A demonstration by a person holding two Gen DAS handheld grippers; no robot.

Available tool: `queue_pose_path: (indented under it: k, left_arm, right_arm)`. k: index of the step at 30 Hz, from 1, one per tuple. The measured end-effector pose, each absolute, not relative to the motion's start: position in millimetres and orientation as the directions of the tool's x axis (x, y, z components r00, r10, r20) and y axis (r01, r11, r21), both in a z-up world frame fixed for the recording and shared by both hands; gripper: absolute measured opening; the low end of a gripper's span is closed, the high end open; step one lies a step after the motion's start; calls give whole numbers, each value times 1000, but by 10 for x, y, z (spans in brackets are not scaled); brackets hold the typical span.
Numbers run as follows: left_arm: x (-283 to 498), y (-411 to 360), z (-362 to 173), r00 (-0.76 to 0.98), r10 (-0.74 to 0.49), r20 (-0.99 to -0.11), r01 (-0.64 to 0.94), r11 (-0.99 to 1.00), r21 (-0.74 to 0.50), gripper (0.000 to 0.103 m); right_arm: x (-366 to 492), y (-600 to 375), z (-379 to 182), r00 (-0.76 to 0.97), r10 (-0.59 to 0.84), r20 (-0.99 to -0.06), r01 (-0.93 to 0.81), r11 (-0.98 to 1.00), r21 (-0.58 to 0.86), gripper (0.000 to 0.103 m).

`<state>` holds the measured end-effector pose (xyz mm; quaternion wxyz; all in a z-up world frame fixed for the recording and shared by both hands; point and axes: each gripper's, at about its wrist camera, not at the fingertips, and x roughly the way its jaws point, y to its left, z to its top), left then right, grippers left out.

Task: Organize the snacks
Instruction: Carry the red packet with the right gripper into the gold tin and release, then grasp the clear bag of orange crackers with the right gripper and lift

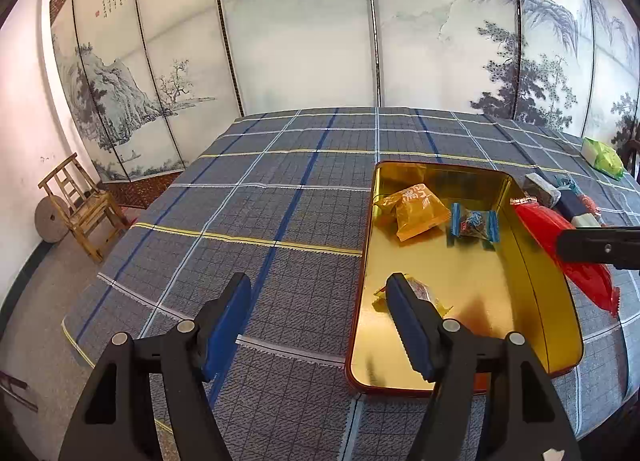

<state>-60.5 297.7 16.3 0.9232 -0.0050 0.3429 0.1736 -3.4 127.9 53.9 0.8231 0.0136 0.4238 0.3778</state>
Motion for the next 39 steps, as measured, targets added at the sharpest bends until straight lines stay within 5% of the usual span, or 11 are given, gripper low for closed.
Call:
queue_pose_path:
  k: [25, 39]
  left_arm:
    - [-723, 3278, 97, 688, 350, -636, -369, 923, 108, 68]
    - [-778, 3279, 156, 695, 349, -628, -363, 925, 112, 72]
  right_arm:
    - [319, 1897, 198, 310, 523, -794, -609, 751, 257, 43]
    - [170, 1520, 397, 377, 602, -704, -598, 739, 311, 43]
